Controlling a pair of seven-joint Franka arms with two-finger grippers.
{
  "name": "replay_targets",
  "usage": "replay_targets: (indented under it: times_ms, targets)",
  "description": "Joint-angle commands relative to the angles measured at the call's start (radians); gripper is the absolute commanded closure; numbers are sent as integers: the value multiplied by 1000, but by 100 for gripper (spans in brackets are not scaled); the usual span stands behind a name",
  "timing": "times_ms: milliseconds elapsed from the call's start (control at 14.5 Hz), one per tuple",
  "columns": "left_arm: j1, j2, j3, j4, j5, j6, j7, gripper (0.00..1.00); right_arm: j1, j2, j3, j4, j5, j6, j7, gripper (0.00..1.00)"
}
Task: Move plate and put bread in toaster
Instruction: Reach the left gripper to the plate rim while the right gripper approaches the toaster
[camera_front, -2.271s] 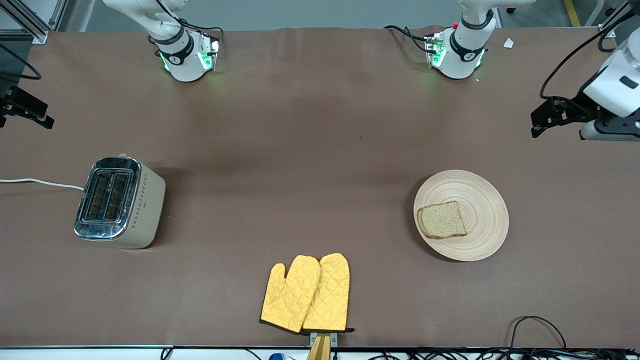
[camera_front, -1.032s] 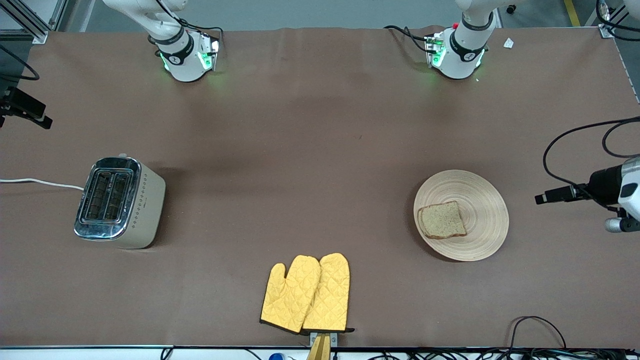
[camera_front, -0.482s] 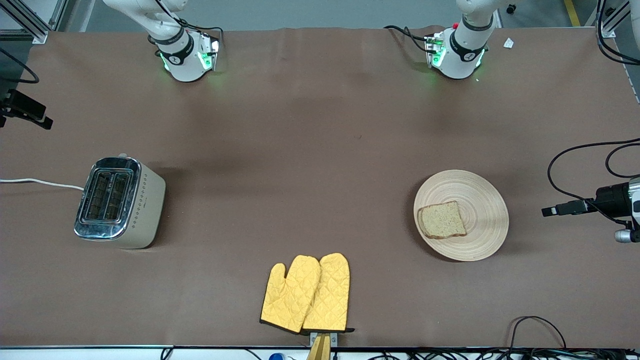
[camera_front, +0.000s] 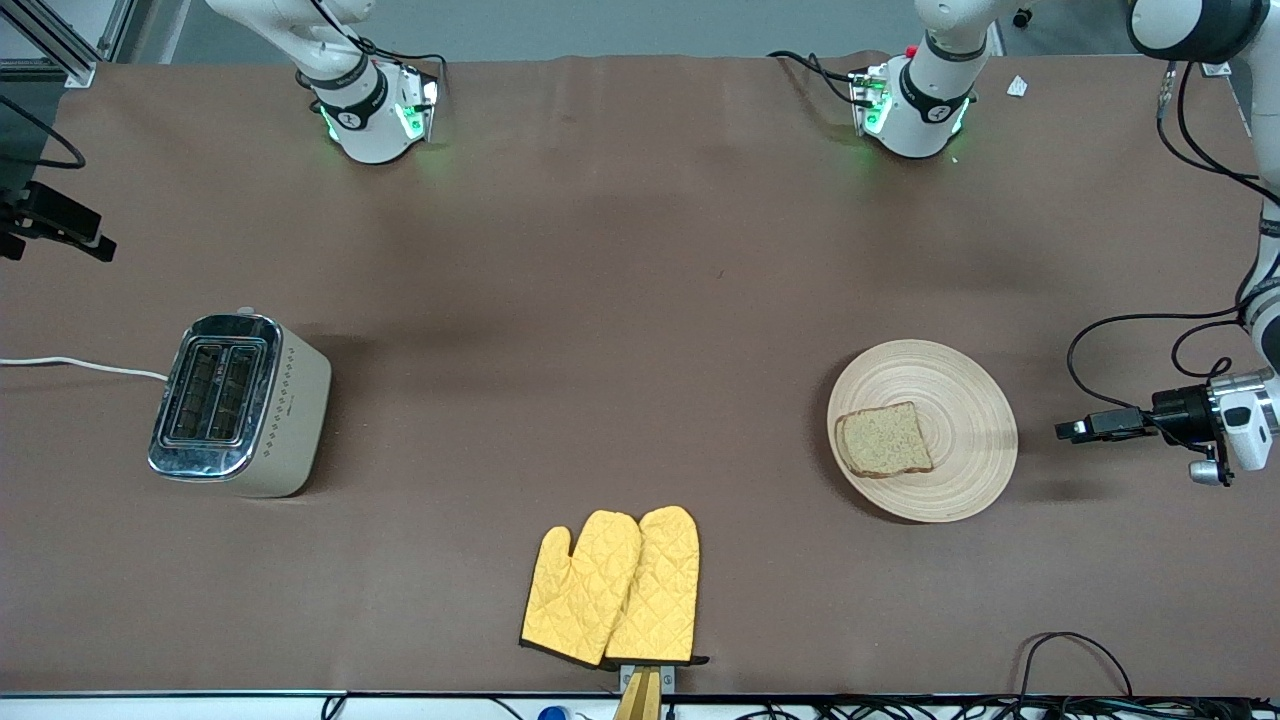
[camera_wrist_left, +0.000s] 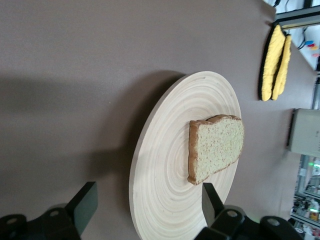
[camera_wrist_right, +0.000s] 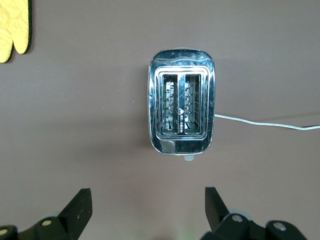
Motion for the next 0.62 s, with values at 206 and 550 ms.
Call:
replay_targets:
  times_ms: [206, 550]
  targets:
    - [23, 78, -14, 23, -72, -25, 120, 32, -15, -2, 7, -4, 15, -5, -17, 2]
    - [21, 112, -29, 23, -84, -38, 179, 44, -47, 8, 5, -59, 25, 14, -27, 2]
